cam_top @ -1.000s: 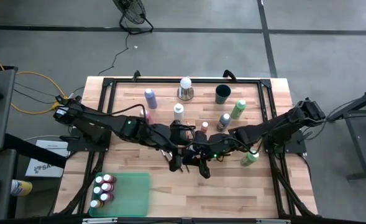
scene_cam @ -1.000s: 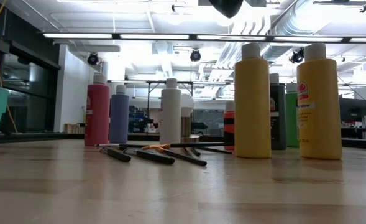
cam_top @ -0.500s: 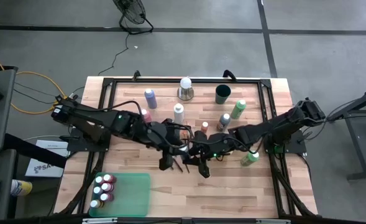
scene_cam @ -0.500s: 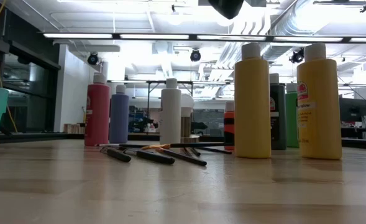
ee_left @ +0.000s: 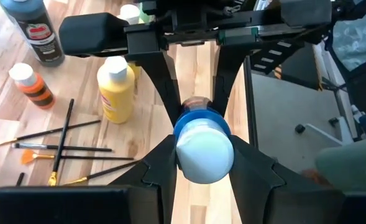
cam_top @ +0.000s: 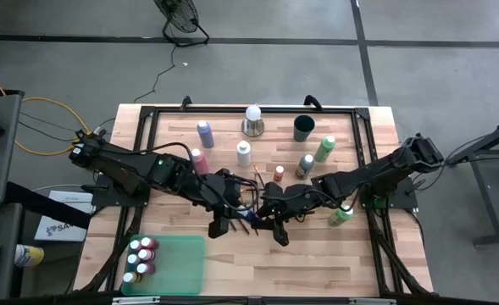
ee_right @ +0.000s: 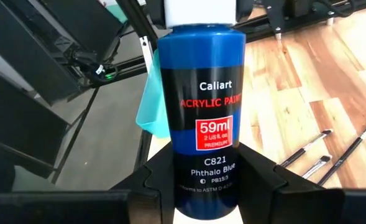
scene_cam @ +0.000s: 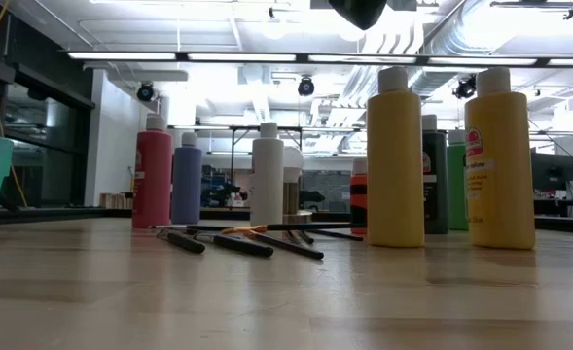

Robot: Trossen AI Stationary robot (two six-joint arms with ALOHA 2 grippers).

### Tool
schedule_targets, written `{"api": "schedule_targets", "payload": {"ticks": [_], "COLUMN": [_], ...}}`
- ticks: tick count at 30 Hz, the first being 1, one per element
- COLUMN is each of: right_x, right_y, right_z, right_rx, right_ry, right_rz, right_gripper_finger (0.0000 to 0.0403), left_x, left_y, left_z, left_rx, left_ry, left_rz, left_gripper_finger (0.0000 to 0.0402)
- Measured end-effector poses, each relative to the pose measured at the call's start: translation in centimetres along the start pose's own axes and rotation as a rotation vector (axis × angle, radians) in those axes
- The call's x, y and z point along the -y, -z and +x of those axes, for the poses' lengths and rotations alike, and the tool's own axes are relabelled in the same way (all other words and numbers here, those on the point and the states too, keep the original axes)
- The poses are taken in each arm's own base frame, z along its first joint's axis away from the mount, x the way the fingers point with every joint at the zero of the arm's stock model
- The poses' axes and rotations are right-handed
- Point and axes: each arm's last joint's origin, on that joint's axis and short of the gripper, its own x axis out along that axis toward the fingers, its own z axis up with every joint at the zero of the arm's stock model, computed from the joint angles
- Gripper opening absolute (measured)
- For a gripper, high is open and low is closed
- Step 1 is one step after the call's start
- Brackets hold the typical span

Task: Pick & Place Paint Supplies
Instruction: Put the blue paint bottle into the green bin

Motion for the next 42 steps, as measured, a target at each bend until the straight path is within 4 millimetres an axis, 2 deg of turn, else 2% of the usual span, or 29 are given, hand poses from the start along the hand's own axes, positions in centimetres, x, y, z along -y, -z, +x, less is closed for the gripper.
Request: {"api": "schedule_targets", "payload": {"ticks": [4,14,19,24,29,35,42], "right_x": [-0.2,-0.5,-0.4,-0.4,-0.5,-0.6,-0.6], "right_y": [-0.1,0.0,0.1,0.0,-0.7,-1.3,-1.3], "right_z": [0.0,-0.1,-0.9,-2.7,-4.7,-6.1,-6.2], "right_rx": [-0.011,-0.055,-0.106,-0.142,-0.1,-0.046,-0.032], "right_ry": [-0.057,-0.151,-0.151,-0.094,-0.03,0.023,0.043], "right_rz": [0.001,0.013,0.05,0.054,0.04,0.036,0.035], "right_gripper_finger": [0.0133,0.0221,0.024,0.0237,0.0235,0.0235,0.0235], "left_x": [0.0,0.1,-0.1,1.0,3.6,7.5,11.4], "left_y": [0.0,0.2,0.8,2.9,5.5,9.3,14.4], "left_z": [0.0,0.1,0.0,-0.6,-1.3,-2.7,-3.9], "left_rx": [-0.007,-0.021,-0.093,-0.239,-0.329,-0.318,-0.281], "left_ry": [0.01,0.017,0.016,-0.011,-0.018,-0.085,-0.15], "left_rz": [0.0,0.007,0.008,0.018,0.002,-0.091,-0.159], "left_gripper_finger": [0.0113,0.0113,0.0113,0.0113,0.0113,0.0113,0.0113]}}
